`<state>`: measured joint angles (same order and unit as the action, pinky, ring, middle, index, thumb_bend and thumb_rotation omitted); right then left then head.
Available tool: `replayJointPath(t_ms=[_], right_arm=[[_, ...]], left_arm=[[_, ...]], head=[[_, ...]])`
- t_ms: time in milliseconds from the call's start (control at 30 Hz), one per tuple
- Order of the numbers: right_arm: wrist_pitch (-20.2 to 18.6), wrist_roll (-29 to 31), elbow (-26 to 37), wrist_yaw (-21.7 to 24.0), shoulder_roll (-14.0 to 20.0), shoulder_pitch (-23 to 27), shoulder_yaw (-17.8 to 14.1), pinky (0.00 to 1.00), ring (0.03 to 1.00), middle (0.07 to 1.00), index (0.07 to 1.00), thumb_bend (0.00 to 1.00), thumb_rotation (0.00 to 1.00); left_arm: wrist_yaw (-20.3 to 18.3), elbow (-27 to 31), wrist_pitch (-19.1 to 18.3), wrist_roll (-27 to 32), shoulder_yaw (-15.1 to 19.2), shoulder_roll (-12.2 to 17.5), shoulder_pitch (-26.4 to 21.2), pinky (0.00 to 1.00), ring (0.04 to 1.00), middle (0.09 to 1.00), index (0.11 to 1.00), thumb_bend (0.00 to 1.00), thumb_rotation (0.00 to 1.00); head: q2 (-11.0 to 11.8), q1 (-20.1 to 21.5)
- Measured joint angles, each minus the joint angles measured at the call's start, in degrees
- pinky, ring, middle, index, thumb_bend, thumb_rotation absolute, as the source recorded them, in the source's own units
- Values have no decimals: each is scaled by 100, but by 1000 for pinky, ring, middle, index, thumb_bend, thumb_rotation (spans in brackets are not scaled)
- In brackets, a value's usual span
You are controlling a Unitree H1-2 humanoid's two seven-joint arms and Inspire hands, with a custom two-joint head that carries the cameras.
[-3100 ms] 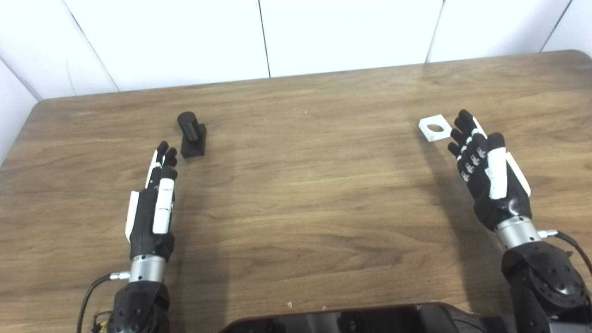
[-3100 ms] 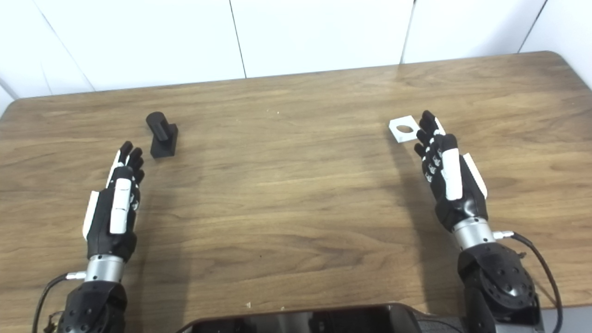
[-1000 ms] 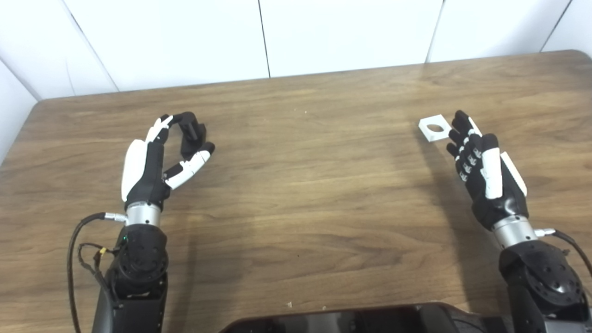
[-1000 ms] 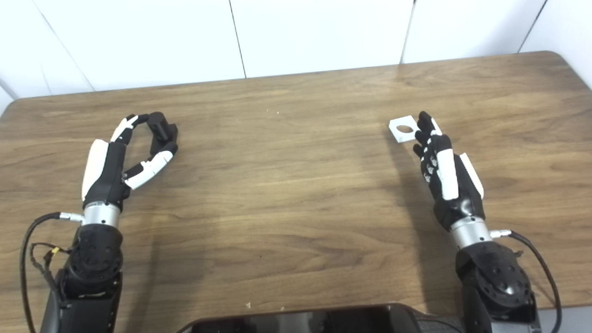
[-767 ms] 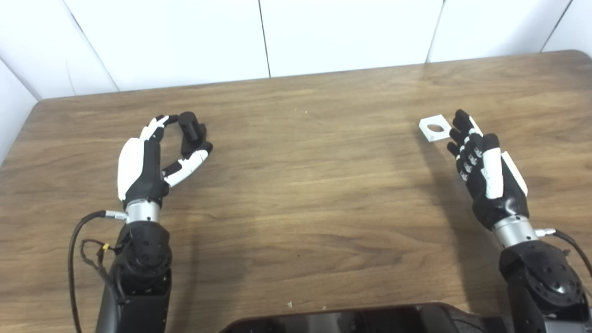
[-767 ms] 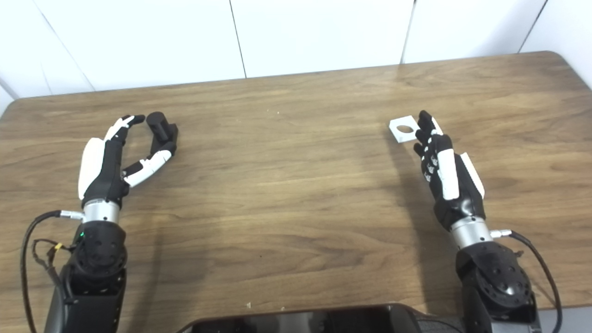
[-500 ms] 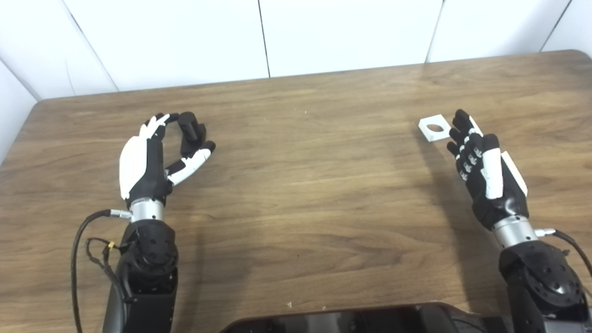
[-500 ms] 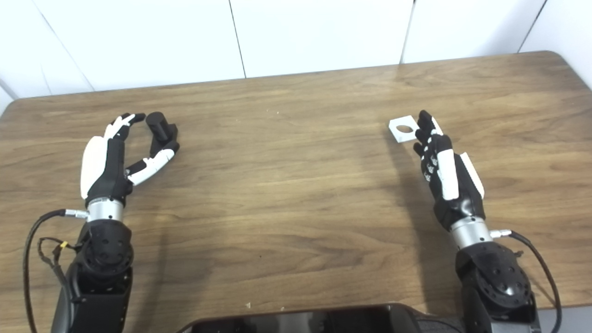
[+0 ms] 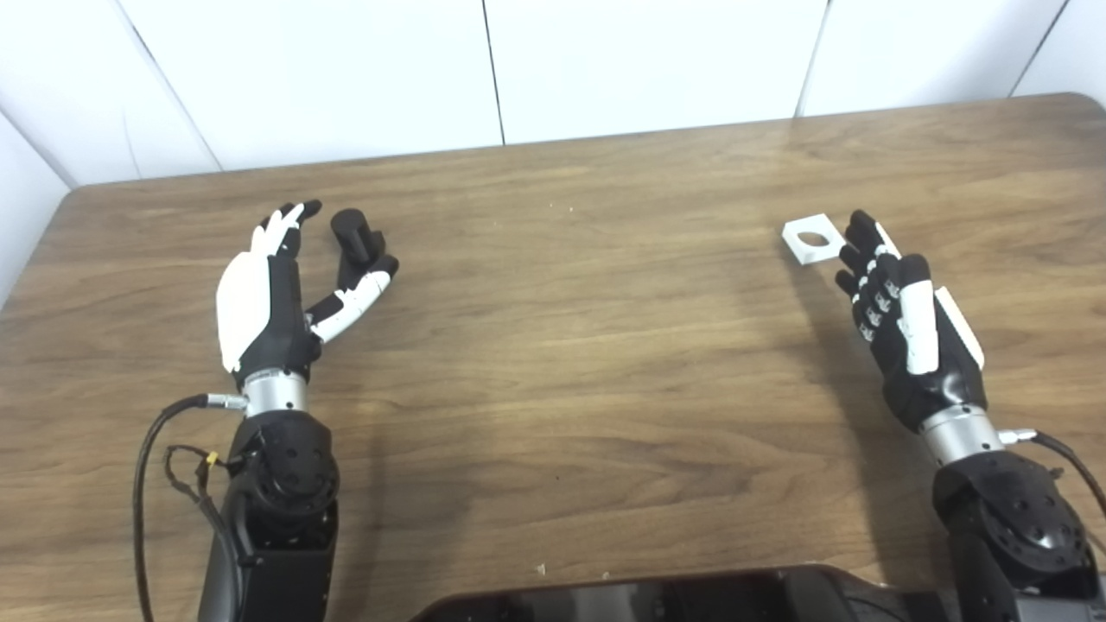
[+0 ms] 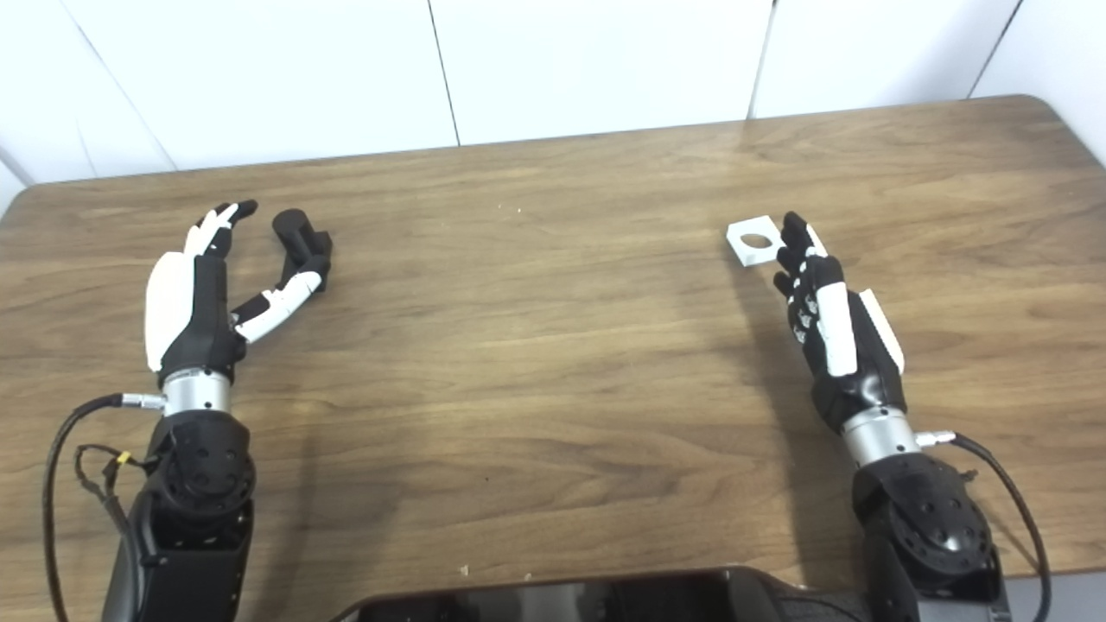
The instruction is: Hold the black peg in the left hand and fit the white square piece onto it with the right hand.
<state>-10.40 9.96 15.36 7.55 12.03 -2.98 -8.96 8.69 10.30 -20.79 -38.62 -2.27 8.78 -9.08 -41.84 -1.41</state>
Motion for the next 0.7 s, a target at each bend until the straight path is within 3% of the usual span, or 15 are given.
replayJointPath(t_ms=[500, 700], right_arm=[[25, 83, -15, 87, 78, 0, -1, 978, 1000, 1000, 980, 711, 1000], [59, 69, -42, 93, 80, 1, 13, 993, 1000, 1000, 982, 718, 1000]], left_arm=[[281, -342, -11, -507, -132, 68, -4, 890, 964, 922, 805, 789, 550], [186, -429, -312, -1033, -282, 143, -88, 949, 981, 929, 798, 791, 602]], head=[[26, -35], [35, -70]])
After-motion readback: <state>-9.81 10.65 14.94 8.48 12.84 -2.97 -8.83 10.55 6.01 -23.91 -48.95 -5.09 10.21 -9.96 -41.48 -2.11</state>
